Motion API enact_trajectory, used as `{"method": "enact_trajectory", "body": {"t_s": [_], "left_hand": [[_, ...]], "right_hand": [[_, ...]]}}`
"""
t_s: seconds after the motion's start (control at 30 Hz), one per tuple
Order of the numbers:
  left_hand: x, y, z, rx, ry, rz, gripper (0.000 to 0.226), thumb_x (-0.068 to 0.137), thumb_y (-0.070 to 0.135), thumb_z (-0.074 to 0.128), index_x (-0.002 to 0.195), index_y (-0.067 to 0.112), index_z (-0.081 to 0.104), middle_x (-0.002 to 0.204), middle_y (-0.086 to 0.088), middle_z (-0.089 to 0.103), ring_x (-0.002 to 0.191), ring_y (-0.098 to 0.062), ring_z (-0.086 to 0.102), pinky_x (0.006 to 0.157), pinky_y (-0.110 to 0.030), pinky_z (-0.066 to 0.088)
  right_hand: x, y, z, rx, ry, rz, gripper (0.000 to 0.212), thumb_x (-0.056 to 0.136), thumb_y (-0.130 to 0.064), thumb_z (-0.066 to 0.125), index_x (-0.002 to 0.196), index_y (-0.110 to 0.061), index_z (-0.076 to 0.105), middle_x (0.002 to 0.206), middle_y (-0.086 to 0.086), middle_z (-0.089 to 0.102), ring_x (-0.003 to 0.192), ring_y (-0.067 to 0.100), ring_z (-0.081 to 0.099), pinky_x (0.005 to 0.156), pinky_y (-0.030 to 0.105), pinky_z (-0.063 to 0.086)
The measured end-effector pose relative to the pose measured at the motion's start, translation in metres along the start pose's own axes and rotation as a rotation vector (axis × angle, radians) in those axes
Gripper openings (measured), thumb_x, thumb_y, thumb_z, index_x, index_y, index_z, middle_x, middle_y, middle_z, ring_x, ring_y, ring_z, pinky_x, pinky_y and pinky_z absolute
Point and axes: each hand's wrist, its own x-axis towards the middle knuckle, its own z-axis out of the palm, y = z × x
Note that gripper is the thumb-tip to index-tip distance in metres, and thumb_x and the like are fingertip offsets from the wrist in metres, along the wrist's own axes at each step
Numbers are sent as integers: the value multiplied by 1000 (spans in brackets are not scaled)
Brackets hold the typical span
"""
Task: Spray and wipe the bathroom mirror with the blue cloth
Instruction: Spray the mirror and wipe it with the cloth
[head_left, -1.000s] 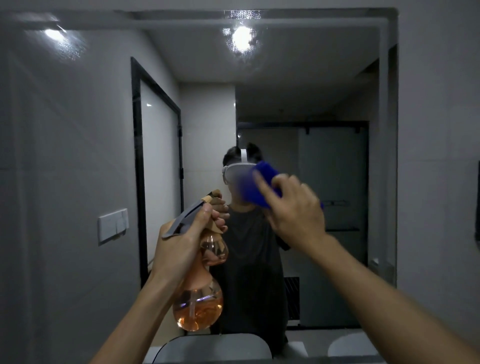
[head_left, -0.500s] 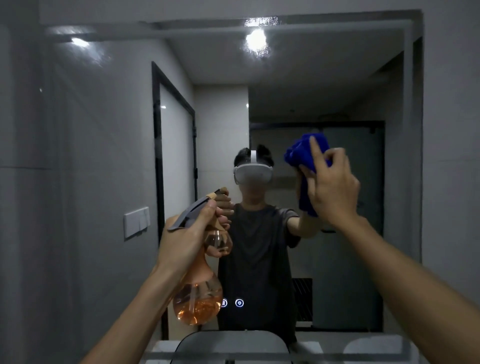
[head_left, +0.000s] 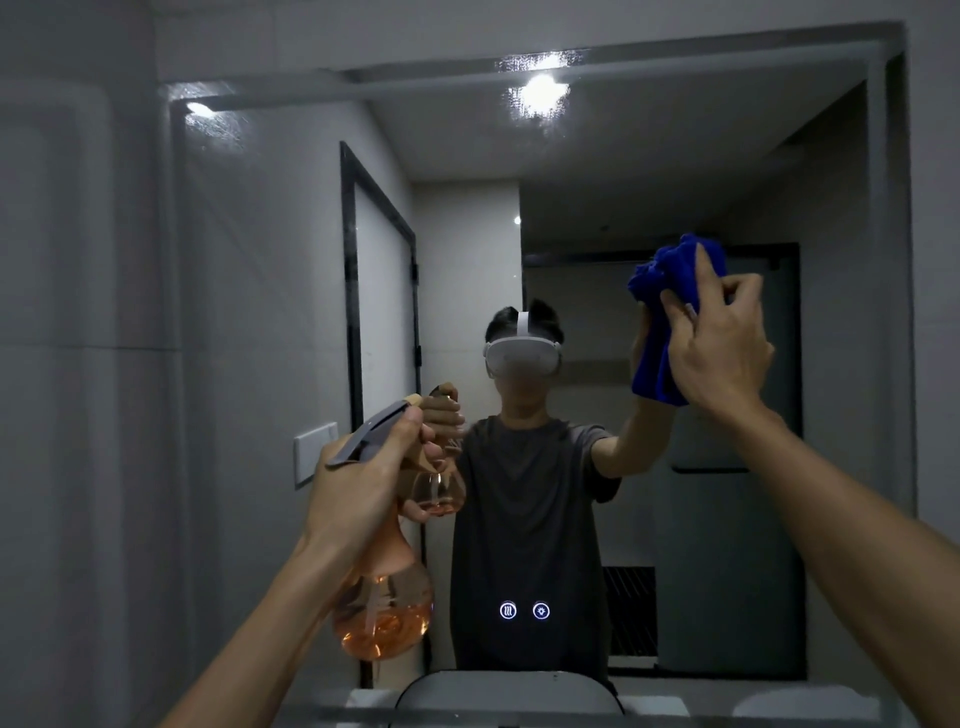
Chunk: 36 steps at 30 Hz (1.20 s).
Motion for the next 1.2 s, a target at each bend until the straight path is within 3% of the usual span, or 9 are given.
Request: {"method": "enact_trajectory", "body": {"t_s": [0.37,0.6,0.73,0.83,0.97,1.13,1.2], "left_hand": [[1,-6,-4,5,62,2,37,90,44,65,84,9,72,68,-10,70,59,-32,62,50,-31,49],[0,3,-17,68,47,33,25,92,44,61,95,22,75,84,-5,77,78,-22,75,63,-40,58],[-1,11,-30,37,51,37,28,92,42,63,94,17,75,88,-8,77,76,-28,75,59,-38,55],[-1,12,-38,12,60,51,26,93,37,62,96,15,75,88,-8,77,81,-24,75,56,-33,54],[1,11,-46,-15,23,34,26,92,35,62,99,13,73,91,-9,77,85,-21,75,49,-30,55],[0,10,-50,8,2,-1,28,90,40,62,95,16,74,93,-8,77,81,-34,72,57,-36,54],[-3,9,-48,14,1,-19,28,86,43,62,91,18,75,92,-7,77,84,-41,69,61,-41,52]], "right_hand": [[-5,-5,0,-26,-10,-10,56,99,-43,44,151,-30,27,117,14,40,100,31,49,69,36,37],[-7,-49,17,-36,39,-60,58,97,-45,47,150,-27,32,116,14,42,103,31,47,70,37,36],[-20,-107,41,-89,19,-225,60,92,-46,52,147,-26,37,114,14,47,96,29,48,68,35,35],[-69,-139,65,-123,-96,-512,68,88,-43,61,148,-24,35,116,12,48,97,27,48,72,36,40],[-141,-127,84,-155,-194,-854,71,87,-30,65,150,-17,34,122,13,53,102,30,53,83,47,48],[-138,-90,80,-213,-185,-984,69,89,-22,59,152,-18,31,124,12,51,104,33,53,83,50,49],[-117,-79,71,-263,-93,-984,63,92,-19,56,151,-16,33,120,14,53,100,37,52,80,49,46]]}}
